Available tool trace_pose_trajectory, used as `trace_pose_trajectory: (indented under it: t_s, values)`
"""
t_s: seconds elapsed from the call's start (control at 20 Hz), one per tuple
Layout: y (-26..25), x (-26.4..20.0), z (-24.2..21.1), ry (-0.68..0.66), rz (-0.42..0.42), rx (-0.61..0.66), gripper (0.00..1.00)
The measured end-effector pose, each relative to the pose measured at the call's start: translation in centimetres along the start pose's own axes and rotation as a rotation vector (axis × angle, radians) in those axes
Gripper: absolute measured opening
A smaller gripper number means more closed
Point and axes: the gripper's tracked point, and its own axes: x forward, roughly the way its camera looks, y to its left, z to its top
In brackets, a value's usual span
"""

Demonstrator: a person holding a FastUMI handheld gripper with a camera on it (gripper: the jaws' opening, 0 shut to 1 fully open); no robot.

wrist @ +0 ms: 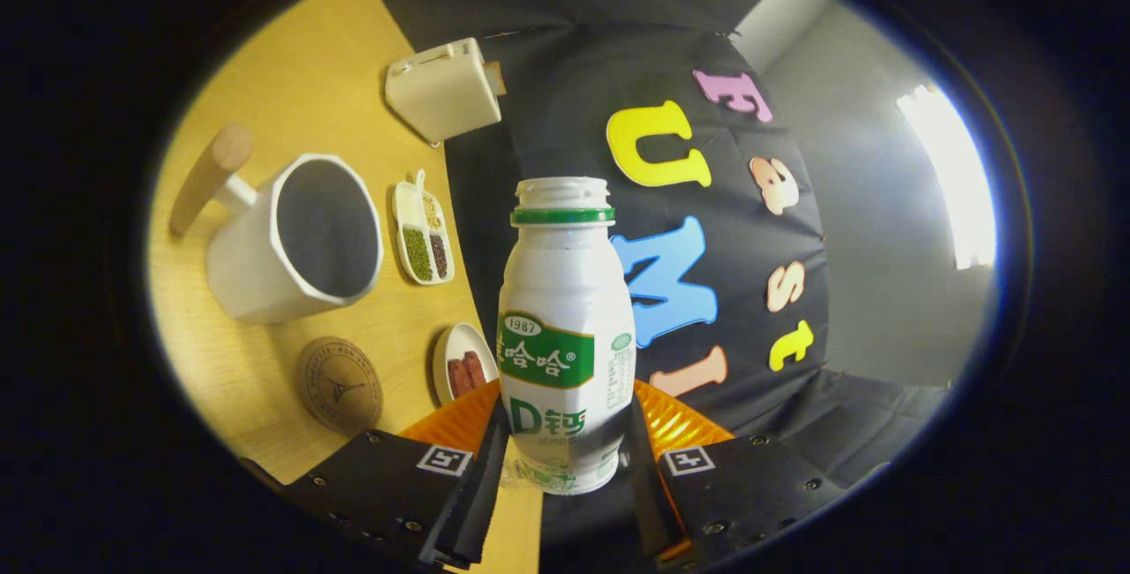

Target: Take the bottle from table, then pour the juice into the cup, finally place the bottle on the coaster

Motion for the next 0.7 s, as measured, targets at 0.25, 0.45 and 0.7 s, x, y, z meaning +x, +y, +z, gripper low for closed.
trace_pose_trajectory:
  t_s: [0.25,0.45,0.7]
  values:
    - [1.0,0.1,-0.2,0.025,0.088,0.288,0.64]
    - [0.9,-0.1,0.8,0.030,0.099,0.416,0.64]
    - [2.3,0.1,2.0,0.030,0.138,0.619,0.64]
